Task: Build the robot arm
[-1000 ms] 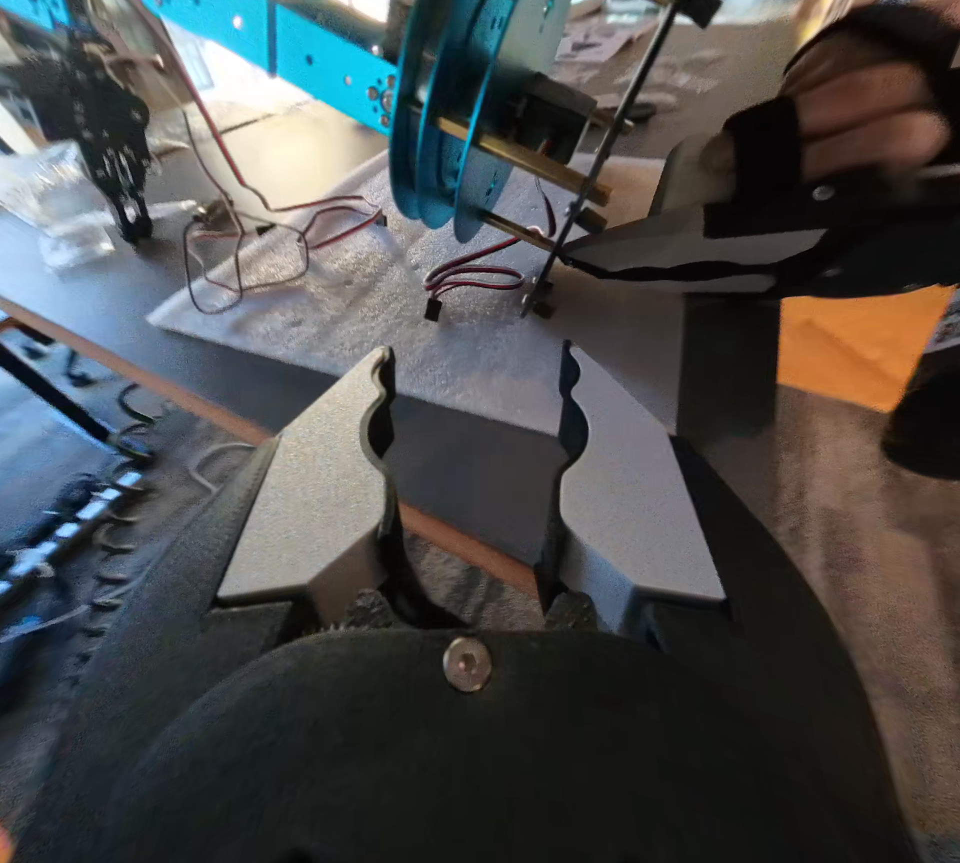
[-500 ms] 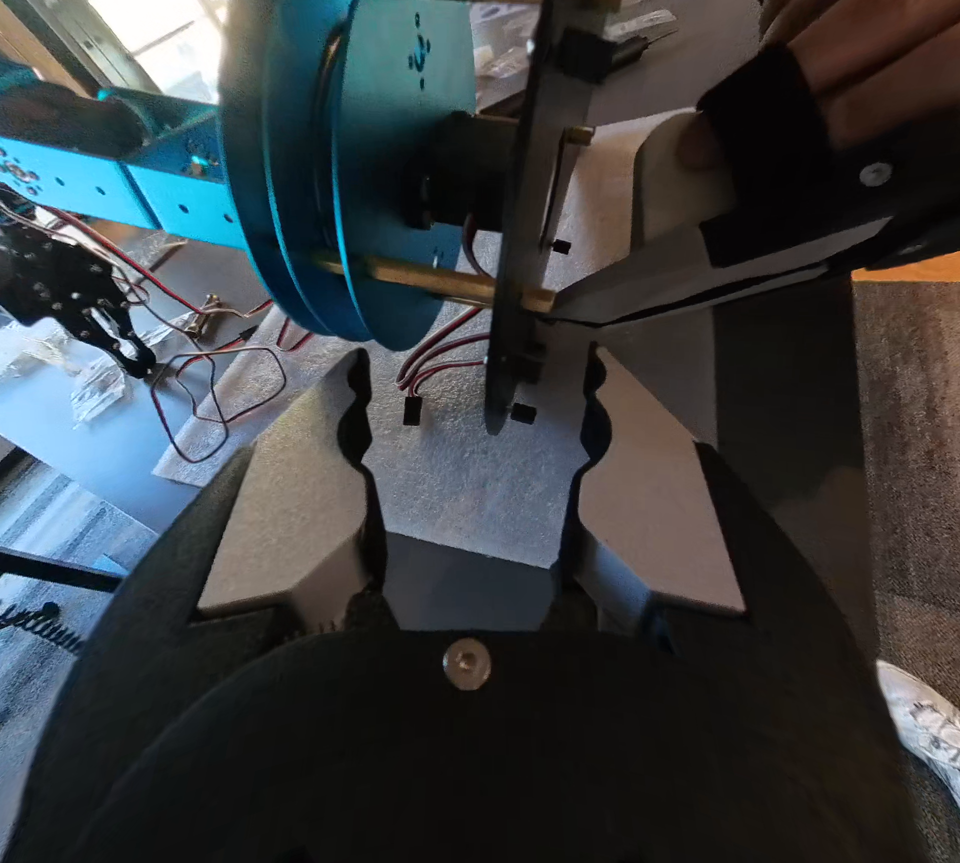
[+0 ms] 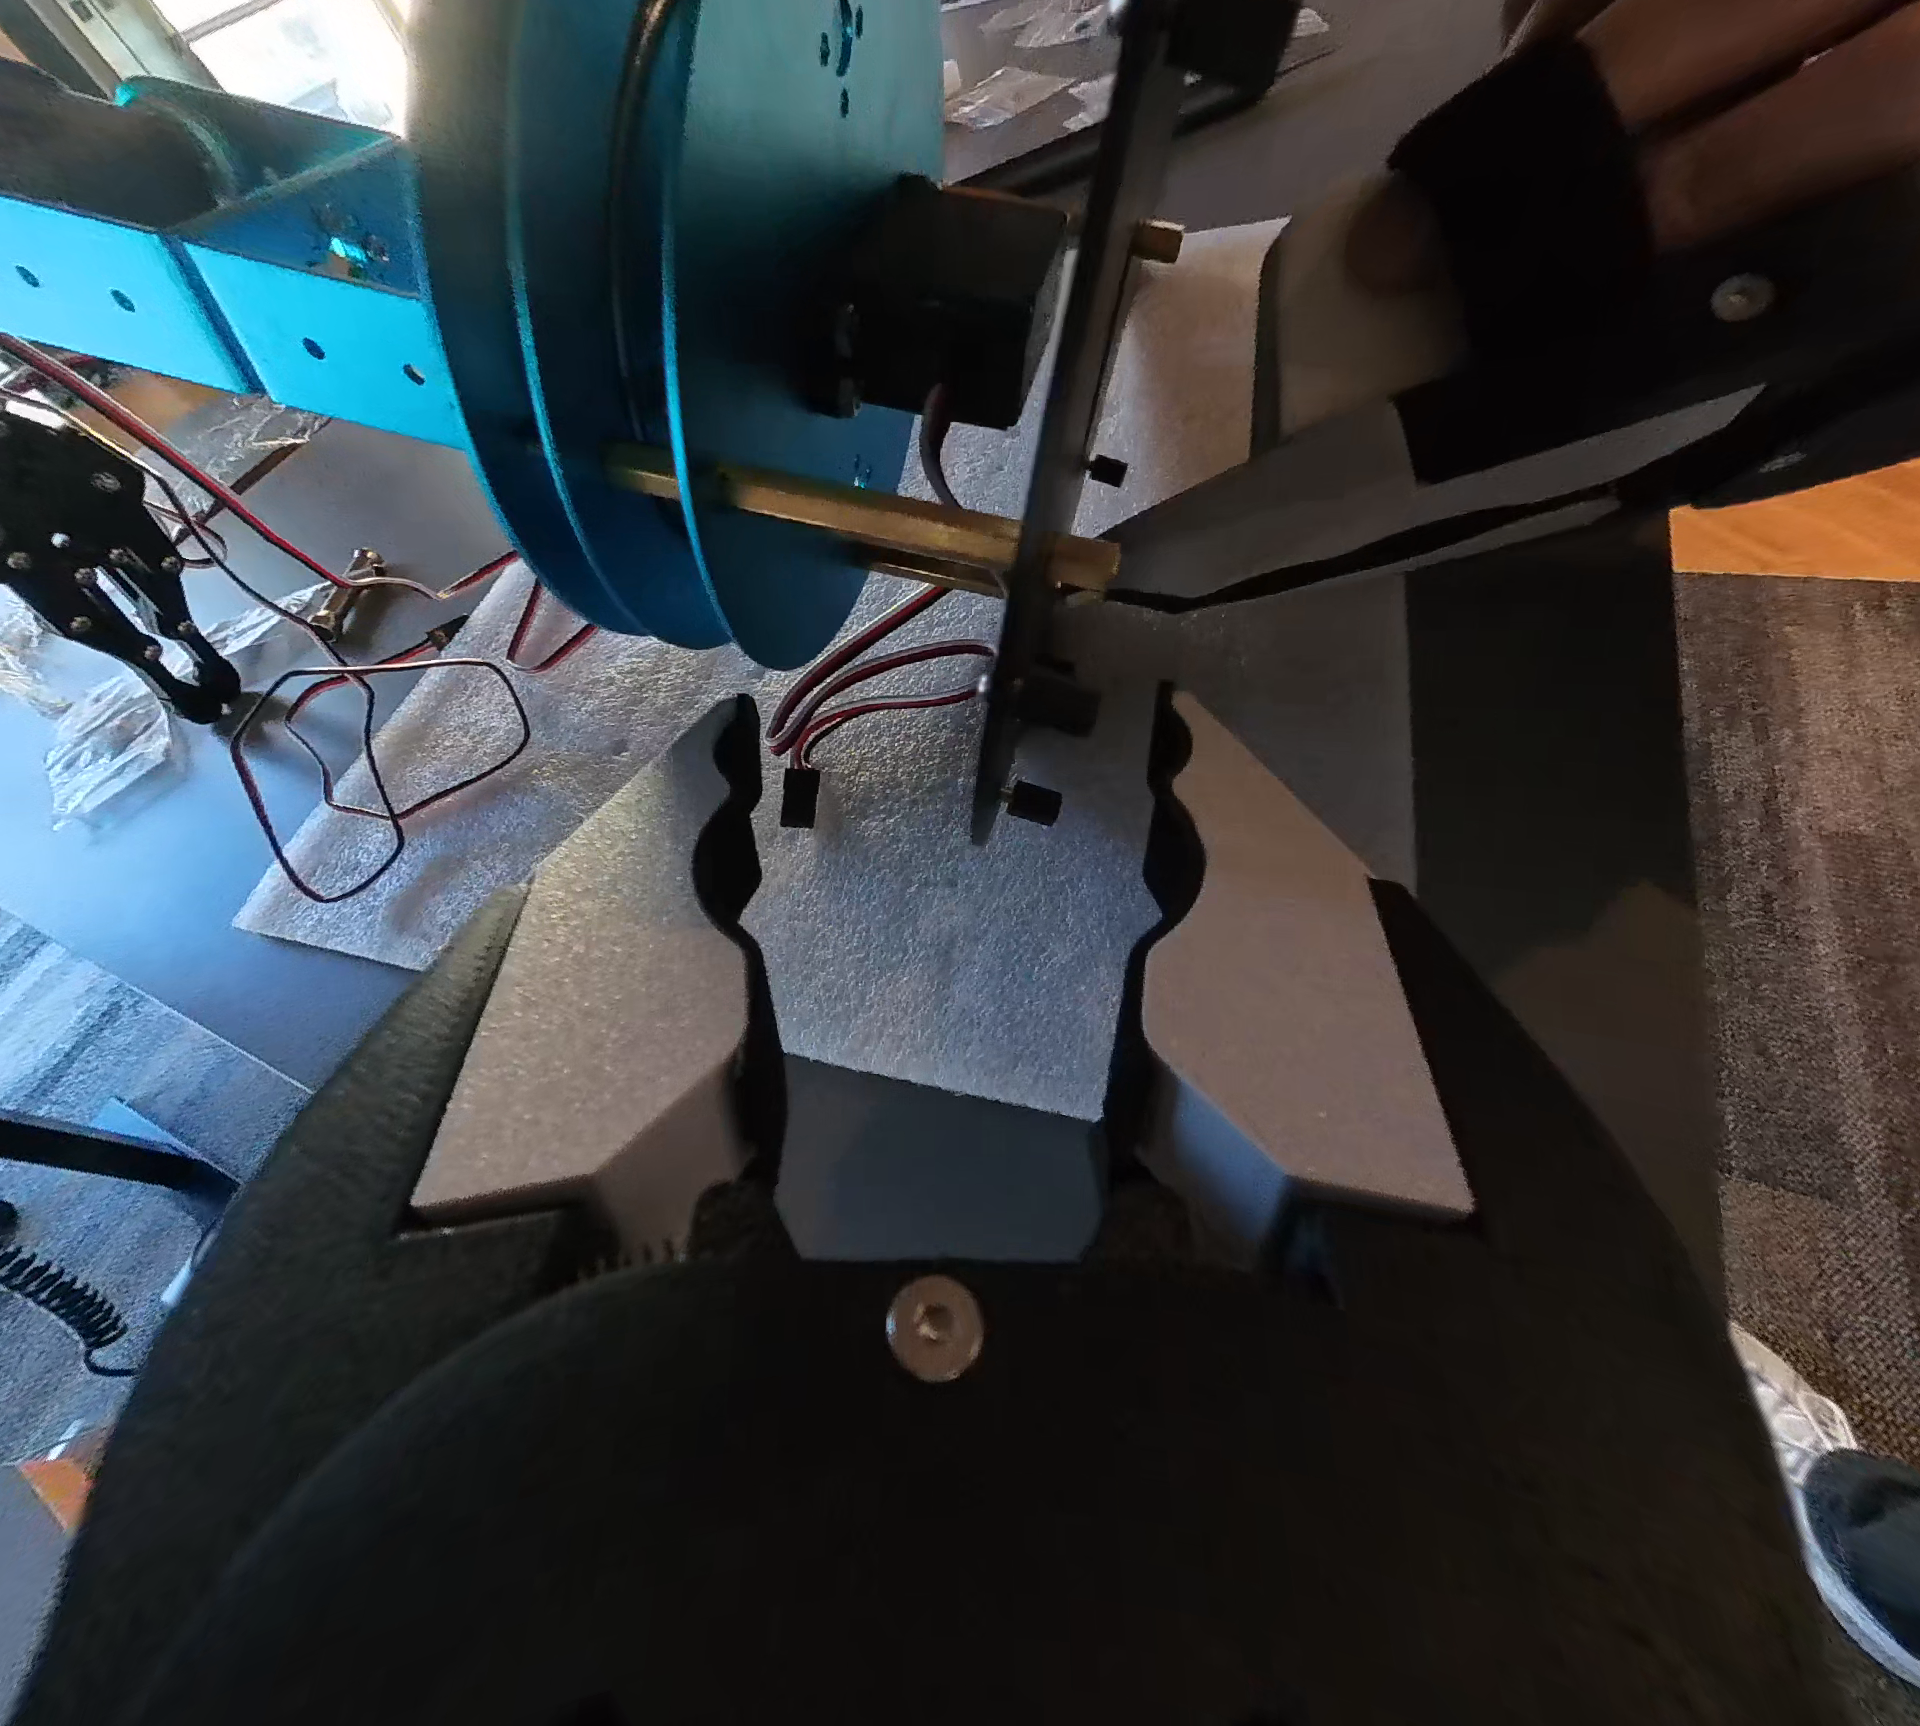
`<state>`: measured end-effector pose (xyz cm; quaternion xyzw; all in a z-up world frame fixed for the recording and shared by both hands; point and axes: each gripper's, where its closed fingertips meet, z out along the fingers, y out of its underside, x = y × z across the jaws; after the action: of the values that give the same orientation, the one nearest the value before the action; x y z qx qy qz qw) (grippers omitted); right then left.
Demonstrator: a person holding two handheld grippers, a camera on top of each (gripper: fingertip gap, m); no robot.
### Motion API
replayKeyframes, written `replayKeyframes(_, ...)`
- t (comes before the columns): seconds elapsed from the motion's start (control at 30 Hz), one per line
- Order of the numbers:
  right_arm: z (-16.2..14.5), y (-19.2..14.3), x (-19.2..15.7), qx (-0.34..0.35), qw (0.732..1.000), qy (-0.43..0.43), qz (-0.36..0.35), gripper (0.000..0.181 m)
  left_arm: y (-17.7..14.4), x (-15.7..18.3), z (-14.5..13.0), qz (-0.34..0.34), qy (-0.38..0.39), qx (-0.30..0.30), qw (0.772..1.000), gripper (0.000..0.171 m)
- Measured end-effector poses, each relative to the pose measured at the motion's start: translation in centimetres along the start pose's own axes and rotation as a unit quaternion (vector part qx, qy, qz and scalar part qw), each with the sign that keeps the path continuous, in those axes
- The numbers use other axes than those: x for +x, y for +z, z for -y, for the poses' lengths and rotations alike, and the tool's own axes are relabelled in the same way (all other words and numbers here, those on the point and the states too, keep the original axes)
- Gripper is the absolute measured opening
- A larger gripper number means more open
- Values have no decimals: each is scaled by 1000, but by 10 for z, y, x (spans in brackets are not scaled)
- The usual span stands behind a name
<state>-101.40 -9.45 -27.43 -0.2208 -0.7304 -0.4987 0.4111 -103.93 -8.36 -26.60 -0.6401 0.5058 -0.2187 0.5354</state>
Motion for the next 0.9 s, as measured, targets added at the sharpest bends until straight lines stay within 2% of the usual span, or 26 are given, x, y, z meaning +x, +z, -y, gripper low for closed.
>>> replayKeyframes(0.27,2,0,0,-12,1000,9,16,4,0,1,-1,-9,-11,2,1000,72)
replayKeyframes(0.43,2,0,0,-40,997,53,45,4,-1,0,-2,-16,-30,5,999,71)
replayKeyframes(0.9,1,1,1,-48,993,102,30,4,-14,-4,-12,-16,-54,4,998,69)
